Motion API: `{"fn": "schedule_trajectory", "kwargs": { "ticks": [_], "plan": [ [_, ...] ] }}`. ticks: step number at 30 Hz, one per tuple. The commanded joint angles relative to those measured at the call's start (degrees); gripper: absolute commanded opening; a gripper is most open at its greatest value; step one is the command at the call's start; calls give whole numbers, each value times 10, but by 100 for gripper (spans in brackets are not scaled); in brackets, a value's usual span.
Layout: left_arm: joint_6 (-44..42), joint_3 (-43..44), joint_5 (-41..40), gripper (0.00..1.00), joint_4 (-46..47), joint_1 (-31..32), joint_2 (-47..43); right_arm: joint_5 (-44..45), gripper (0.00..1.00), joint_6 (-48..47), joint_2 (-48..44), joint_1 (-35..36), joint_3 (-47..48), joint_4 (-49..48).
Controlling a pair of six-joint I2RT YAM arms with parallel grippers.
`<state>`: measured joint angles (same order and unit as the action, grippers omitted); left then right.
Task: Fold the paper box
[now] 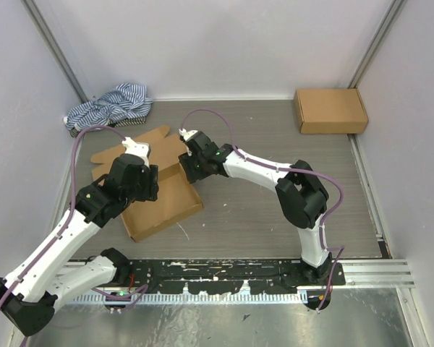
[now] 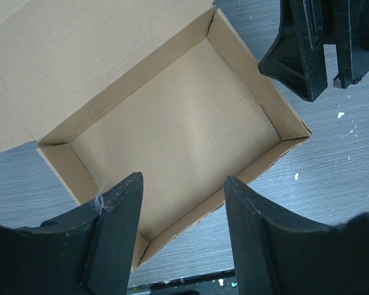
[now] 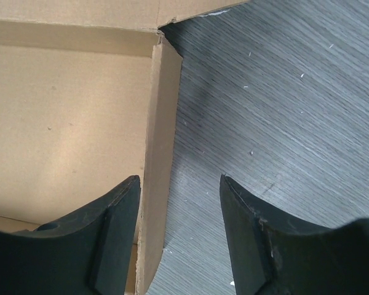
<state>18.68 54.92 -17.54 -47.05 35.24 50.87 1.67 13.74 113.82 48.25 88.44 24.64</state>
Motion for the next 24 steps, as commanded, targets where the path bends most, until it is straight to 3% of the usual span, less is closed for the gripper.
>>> {"fn": "schedule_trajectory", "kwargs": {
  "ticks": [1,10,18,24],
  "plan": [
    [1,-5,-7,62,2,0,-1,-12,59,10,-22,2,18,-31],
    [1,-6,-4,62,1,0,4,-50,57,27,17,4,46,-38],
    [2,-6,-4,62,0,0,5,-37,37,45,61,4,63,-29],
    [5,-8,-5,62,1,0,7,75,12,67,29,1,36,14]
  ]
}}
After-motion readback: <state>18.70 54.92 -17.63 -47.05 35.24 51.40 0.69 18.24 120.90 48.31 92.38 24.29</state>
